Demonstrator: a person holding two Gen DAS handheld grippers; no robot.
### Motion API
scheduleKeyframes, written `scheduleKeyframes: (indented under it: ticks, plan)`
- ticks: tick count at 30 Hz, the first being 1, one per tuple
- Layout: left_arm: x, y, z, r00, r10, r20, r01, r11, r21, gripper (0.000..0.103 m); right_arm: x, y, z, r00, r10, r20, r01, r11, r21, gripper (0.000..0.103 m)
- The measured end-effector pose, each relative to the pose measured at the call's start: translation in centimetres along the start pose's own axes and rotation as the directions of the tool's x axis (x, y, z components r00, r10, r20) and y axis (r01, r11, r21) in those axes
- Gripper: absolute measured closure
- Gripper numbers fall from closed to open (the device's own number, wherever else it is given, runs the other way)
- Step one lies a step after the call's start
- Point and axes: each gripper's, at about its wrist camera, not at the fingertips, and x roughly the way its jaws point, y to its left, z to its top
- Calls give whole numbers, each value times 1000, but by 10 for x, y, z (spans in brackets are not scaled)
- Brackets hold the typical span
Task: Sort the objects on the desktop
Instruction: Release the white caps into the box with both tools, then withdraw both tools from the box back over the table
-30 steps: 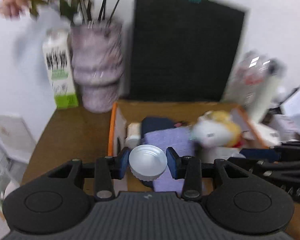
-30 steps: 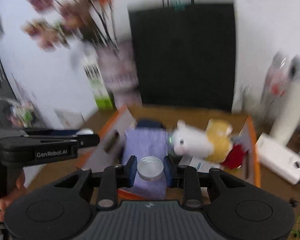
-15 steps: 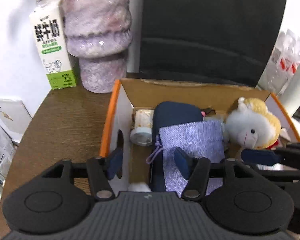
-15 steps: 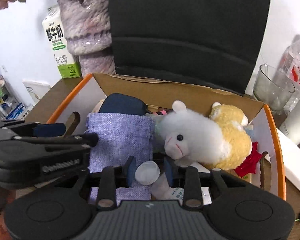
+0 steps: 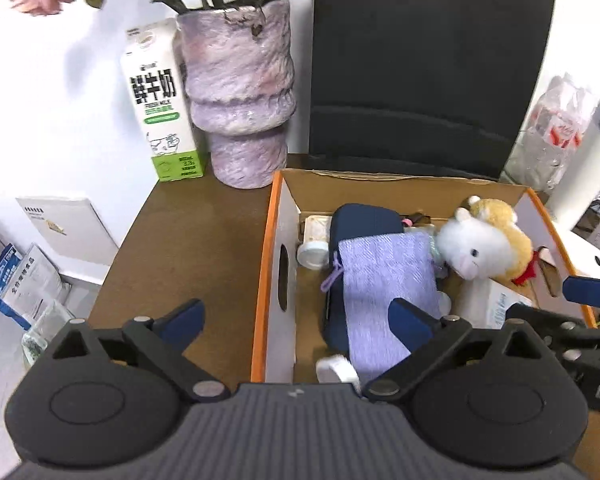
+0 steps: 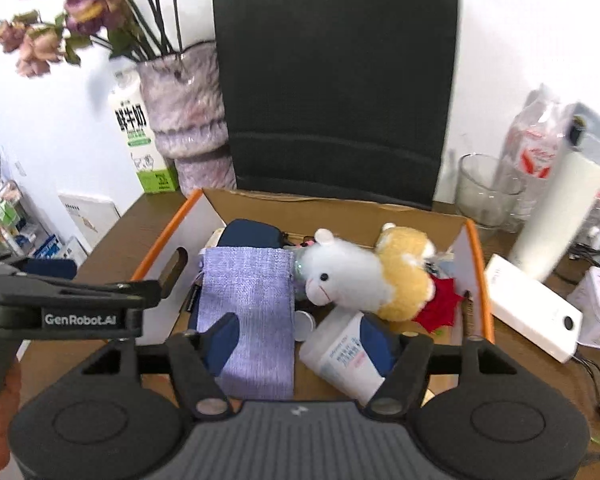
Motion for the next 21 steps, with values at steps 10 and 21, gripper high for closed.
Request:
scheduleKeyframes:
  ticks: [10,21]
  plan:
    - [-67,-7,-70,992,-54,112,62,996,-68,0,-72,0,-80,972,-46,230,48,999,-4,21]
    - [-122,-28,-262,944,-35,328,50,998,-38,0,-130,12,-276,920,-58,387,64,998,-3,15]
